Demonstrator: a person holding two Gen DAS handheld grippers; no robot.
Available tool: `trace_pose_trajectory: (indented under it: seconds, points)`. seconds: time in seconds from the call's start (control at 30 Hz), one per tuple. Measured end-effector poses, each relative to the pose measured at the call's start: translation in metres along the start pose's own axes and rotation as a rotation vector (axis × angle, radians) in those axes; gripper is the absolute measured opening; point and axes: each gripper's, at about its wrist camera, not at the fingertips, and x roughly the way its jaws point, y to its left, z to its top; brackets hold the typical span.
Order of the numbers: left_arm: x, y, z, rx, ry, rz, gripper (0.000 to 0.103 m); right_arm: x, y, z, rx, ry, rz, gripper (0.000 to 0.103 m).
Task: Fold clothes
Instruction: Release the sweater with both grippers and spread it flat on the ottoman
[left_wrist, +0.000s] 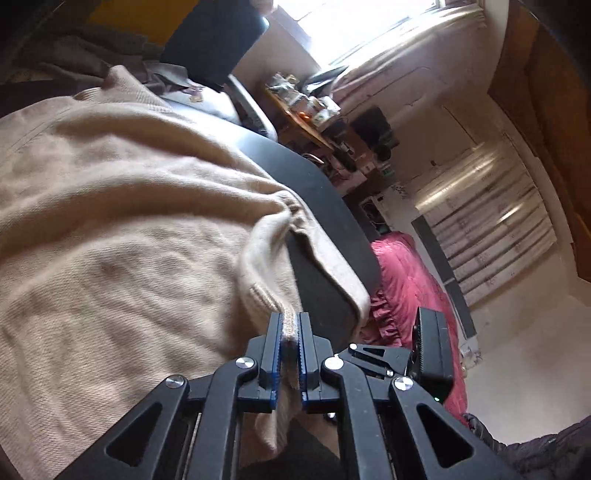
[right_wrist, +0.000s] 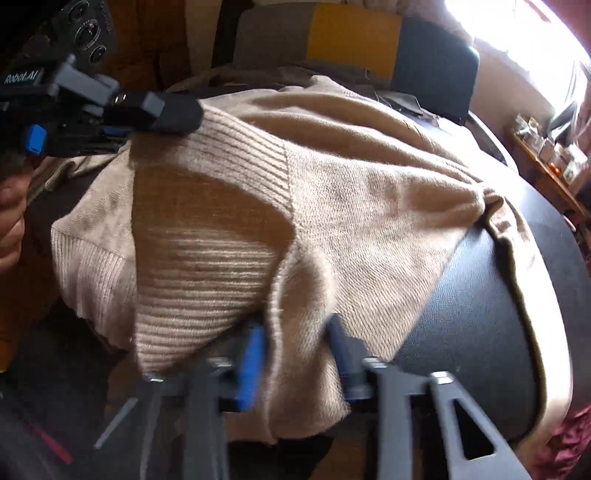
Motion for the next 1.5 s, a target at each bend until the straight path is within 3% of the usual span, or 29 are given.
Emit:
trace_pose_trajectory:
  seconds: [0.03,0.1,0.2,0.33,0.4,0.43,0.47,0.53,0.63,0.77,0.8,0.87,0.93,0.97,1.03,1.1,1.3,1.43,1.5]
  points:
    - [0.0,-0.003,-0.001,0.012,0.007,-0.012,0.007,-0.001,-0.002,0.0,-0.006,0.011,-0.023,0.009]
    - [0.002,-0.005,-0.004,0.019,0.031,-0.022,0.015,-0.005,-0.012,-0.004,-0.014,0.042,-0.085,0.009]
    - [0.005,0.002,-0.012,0.002,0.063,0.002,0.015,-0.01,-0.053,-0.023,-0.001,0.129,-0.234,0.009]
    - [0.005,0.034,-0.027,-0.076,0.096,0.112,0.015,-0.018,-0.1,-0.057,0.073,0.229,-0.325,0.011]
    - [0.001,0.05,-0.037,-0.093,0.101,0.219,0.015,-0.024,-0.117,-0.076,0.096,0.278,-0.359,0.024]
    - [-0.002,0.057,-0.042,-0.103,0.103,0.259,0.015,-0.027,-0.124,-0.085,0.111,0.298,-0.376,0.039]
    - [-0.006,0.063,-0.048,-0.117,0.102,0.291,0.015,-0.031,-0.13,-0.093,0.13,0.314,-0.392,0.046]
    - [-0.017,0.072,-0.057,-0.145,0.071,0.319,0.015,-0.038,-0.142,-0.099,0.186,0.307,-0.397,0.046]
    - [-0.034,0.075,-0.062,-0.149,0.001,0.358,0.017,-0.049,-0.147,-0.071,0.312,0.133,-0.22,0.048]
    - [-0.038,0.071,-0.063,-0.095,0.009,0.458,0.017,-0.045,-0.146,-0.017,0.452,-0.08,0.116,0.066]
    - [-0.038,0.068,-0.063,-0.065,0.023,0.493,0.016,-0.035,-0.142,-0.005,0.462,-0.077,0.175,0.07]
    - [-0.042,0.065,-0.067,-0.014,0.053,0.566,0.013,-0.01,-0.133,0.015,0.447,-0.019,0.225,0.089]
    - [-0.048,0.063,-0.071,0.018,0.08,0.626,0.013,0.018,-0.111,0.02,0.442,0.115,0.293,0.089]
    - [-0.054,0.065,-0.074,0.017,0.088,0.644,0.013,0.02,-0.095,0.016,0.419,0.138,0.338,0.093]
    - [-0.066,0.07,-0.079,-0.008,0.099,0.656,0.013,0.012,-0.067,0.008,0.297,0.14,0.348,0.101]
    - [-0.079,0.076,-0.084,-0.032,0.109,0.667,0.013,0.005,-0.056,-0.001,0.243,0.164,0.348,0.102]
    - [-0.101,0.074,-0.069,-0.1,0.025,0.625,0.013,-0.013,-0.075,-0.003,0.315,0.186,0.437,0.102]
    - [-0.105,0.071,-0.023,-0.047,-0.106,0.639,0.019,-0.018,-0.096,0.029,0.371,0.077,0.405,0.102]
    - [-0.099,0.072,0.01,0.006,-0.135,0.666,0.021,-0.009,-0.105,0.054,0.403,0.027,0.407,0.102]
